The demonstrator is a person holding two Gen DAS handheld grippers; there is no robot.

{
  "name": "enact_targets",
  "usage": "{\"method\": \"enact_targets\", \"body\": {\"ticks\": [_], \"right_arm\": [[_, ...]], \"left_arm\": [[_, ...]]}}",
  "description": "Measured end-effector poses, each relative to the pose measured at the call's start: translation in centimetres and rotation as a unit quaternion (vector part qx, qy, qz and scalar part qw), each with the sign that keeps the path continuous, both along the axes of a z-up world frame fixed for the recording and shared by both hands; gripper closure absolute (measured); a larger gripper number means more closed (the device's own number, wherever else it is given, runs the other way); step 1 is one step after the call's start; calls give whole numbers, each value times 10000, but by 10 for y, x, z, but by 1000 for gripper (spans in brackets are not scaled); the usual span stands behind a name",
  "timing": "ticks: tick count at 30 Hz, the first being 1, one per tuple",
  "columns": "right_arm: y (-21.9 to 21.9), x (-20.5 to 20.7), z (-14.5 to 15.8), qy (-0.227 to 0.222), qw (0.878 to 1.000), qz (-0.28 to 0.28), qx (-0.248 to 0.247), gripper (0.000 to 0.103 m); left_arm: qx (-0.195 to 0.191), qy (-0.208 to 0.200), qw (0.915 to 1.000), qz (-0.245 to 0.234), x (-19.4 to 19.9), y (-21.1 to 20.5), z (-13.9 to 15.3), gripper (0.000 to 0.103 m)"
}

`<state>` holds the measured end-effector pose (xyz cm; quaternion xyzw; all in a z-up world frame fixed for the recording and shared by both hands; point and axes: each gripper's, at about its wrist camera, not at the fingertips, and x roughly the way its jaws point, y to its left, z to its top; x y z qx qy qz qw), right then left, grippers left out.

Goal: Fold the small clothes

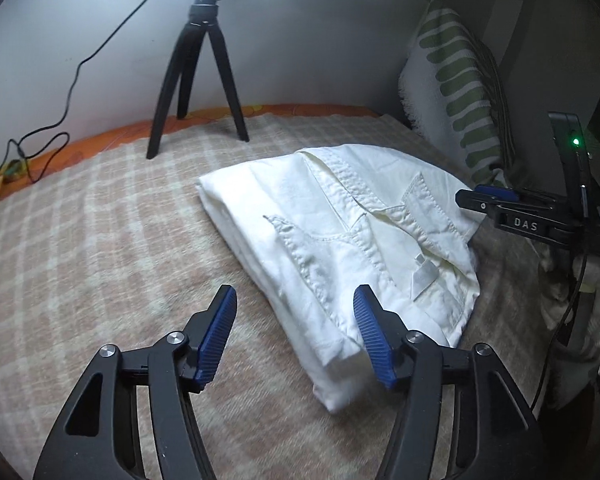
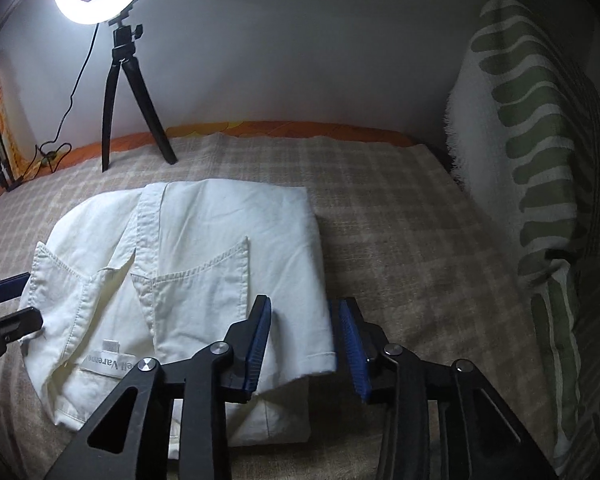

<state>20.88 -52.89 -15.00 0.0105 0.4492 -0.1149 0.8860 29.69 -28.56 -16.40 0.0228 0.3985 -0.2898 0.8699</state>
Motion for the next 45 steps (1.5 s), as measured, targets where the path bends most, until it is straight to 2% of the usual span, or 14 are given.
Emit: {"method": "enact_targets", "body": {"ticks": [2,4,10,17,19,26,28,31,35,36,37,40,45], "right_arm": [[3,-9,8,-135,9999,8,43,45],[7,-17,14,-211,9998,-10,33,40],[22,-46,31,-448,9989,26,144,33],[48,-89,47,-771,9968,62,177,24],[55,-101,48,-844,9963,49,128,22],[72,-138,50,-976,9950,-71,221,18],[76,-145,52,-990,9949,-94,192,17],[84,-155,53,-1031,9946,-64,135,15],[93,-164,56,-1063,9943,-5,-1,14],[94,-165,57,-1072,9942,-7,-12,14],[95,-167,57,-1084,9941,-3,-9,14],[96,-170,60,-1117,9937,-9,10,14],[98,-176,64,-1199,9928,-33,6,14]], "left_arm": [[-31,60,10000,50,-4,6,3,41],[-49,92,9999,55,-11,9,7,41],[-51,-32,10000,-63,-42,11,21,40],[-327,-453,9984,-109,-95,15,47,40],[-411,-581,9973,-151,-111,16,54,35],[-478,-971,9940,-127,-154,25,74,30],[-449,-1057,9934,-79,-163,27,77,21],[-431,-1163,9923,-27,-173,29,80,19],[-356,-962,9942,309,-175,33,80,11],[-343,-909,9946,376,-175,34,79,3],[-315,-901,9945,438,-176,35,79,0],[-209,-1089,9927,484,-181,37,80,0],[-106,-1109,9927,459,-186,36,77,0]]}}
